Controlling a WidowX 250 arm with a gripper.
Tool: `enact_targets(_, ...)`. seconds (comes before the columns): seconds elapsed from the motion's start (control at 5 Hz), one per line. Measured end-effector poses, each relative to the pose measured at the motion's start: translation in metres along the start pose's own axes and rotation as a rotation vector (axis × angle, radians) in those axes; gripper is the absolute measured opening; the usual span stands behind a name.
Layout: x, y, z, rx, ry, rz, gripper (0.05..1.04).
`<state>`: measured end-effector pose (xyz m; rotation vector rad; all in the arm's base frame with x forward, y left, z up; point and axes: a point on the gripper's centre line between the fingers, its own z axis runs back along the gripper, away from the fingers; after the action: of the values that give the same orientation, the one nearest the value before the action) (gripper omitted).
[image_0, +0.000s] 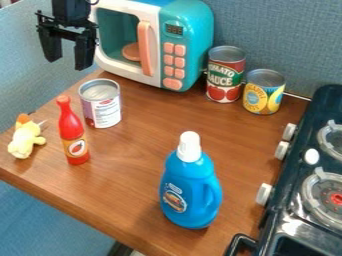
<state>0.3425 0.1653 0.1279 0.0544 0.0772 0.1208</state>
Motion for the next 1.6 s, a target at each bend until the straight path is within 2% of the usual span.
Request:
enact_targets(0.2, 0.000, -0.002, -0.020, -0.022, 0.051, -0.007, 1.001)
enact_targets(0.4, 0.010, 0.014, -0.019, -0.045, 0.039, -0.020, 1.001)
enact_targets(0.6, 0.012, 0.040, -0.022, -0.075, 0.031, 0.024, 1.001)
enact_targets(0.8, 0.012, 0.050, -0.029, -0.033, 0.042, 0.046, 1.001)
enact_targets(1.0, 0.015, 0.065, -0.045, 0.060, 0.083, 0.096, 1.001)
enact_targets(1.2, 0.023, 0.060, -0.053, 0.092, 0.072, 0.069, 1.001)
enact_targets(1.4, 0.028, 0.044, -0.060, 0.096, 0.077, 0.026, 1.001)
enact_targets(1.6, 0.028, 0.030, -0.068, 0.017, 0.101, -0.018, 1.001)
